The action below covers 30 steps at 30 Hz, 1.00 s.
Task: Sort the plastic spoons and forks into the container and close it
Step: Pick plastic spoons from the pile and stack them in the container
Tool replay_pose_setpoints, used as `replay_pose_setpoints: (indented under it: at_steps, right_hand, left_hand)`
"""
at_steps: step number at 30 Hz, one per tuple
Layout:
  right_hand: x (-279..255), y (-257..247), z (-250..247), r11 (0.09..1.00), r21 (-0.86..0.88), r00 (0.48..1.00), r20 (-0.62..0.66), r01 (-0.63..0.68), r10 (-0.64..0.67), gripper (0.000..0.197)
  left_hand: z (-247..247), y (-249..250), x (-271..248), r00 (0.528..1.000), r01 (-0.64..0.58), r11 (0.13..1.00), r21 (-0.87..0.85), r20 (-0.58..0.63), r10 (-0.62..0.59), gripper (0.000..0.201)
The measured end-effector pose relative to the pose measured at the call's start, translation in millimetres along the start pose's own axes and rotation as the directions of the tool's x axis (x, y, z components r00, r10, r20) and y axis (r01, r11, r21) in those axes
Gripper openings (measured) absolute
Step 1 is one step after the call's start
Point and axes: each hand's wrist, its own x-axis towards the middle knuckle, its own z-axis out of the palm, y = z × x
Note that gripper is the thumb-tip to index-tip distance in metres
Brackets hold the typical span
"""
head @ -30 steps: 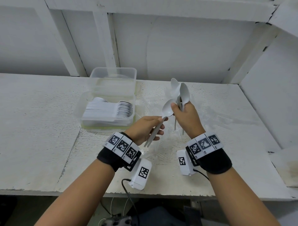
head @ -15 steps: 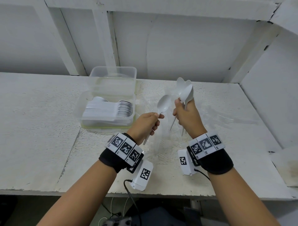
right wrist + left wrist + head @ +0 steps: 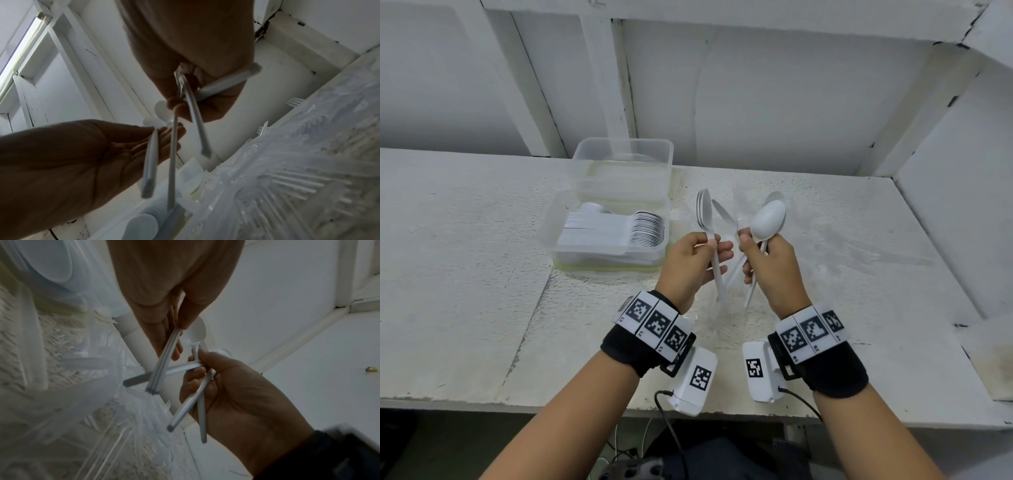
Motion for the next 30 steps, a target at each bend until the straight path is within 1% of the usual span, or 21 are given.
replay_pose_setpoints:
  at_steps: [2,4,9,12,14,17,19,21,23,25,28,30]
  right_hand:
    - [-1,0,1,0.996,-0.074,0.999,-0.003,0.04,-0.041,0.016]
    - [-1,2,3,0.991,-0.12,0.998,-0.018,0.053,-0.055,0.018]
    - [4,8,11,0.992,-0.119,0.986,-0.156,0.038,-0.056,0.029]
    - [4,6,15,0.984,-0.168,0.979,-0.186,0.054,-0.086,0.03]
    - [1,2,17,0.982,-0.177,0.983,-0.158,0.065,-0.093,0.033]
    - [-4,-3,21,0.988,-0.137,0.994,-0.07,0.074,-0.084,0.036]
    - [-8,-7,24,0.989,-0.11,0.995,-0.015,0.097,-0.099,0.034]
    - [-11,-10,25,0.989,-0.089,0.993,0.006,0.117,-0.117,0.034]
    - [-12,-11,23,0.991,-0.064,0.992,0.028,0.121,-0.119,0.038]
    - [-12,-12,20,0.995,-0.061,0.995,0.067,0.084,-0.08,0.035]
    - [-12,-12,16,0.995,-0.097,0.99,0.138,0.008,0.005,0.029]
    - [-11,-16,14,0.998,-0.062,0.986,0.164,-0.013,0.024,0.027]
  left_hand:
    - [-1,-2,0,1.0,0.0,1.0,0.012,0.001,0.0,0.01]
    - [-1,-3,0,1.0,-0.003,1.0,0.016,-0.007,0.003,0.009]
    - [3,-2,-2,1.0,0.0,1.0,0.022,-0.02,0.001,0.006]
    - [3,-2,-3,1.0,-0.015,0.999,0.038,-0.01,0.016,0.006]
    - [2,0,-4,0.999,-0.036,0.998,0.059,-0.012,0.037,0.009]
    - [0,1,-3,0.997,-0.066,0.991,0.12,-0.031,0.07,0.012]
    - [0,1,-4,0.996,-0.068,0.988,0.14,-0.048,0.075,0.015]
    - [0,1,-6,0.995,-0.066,0.987,0.145,-0.061,0.075,0.015]
    - [0,0,-7,0.994,-0.089,0.982,0.168,-0.055,0.099,0.012]
    - [-2,-1,-8,0.99,-0.111,0.97,0.217,-0.062,0.127,0.012]
    - [-4,-2,-5,0.993,-0.078,0.966,0.245,-0.071,0.098,0.014]
    - [-6,-2,-5,0.994,-0.063,0.969,0.24,-0.068,0.082,0.017]
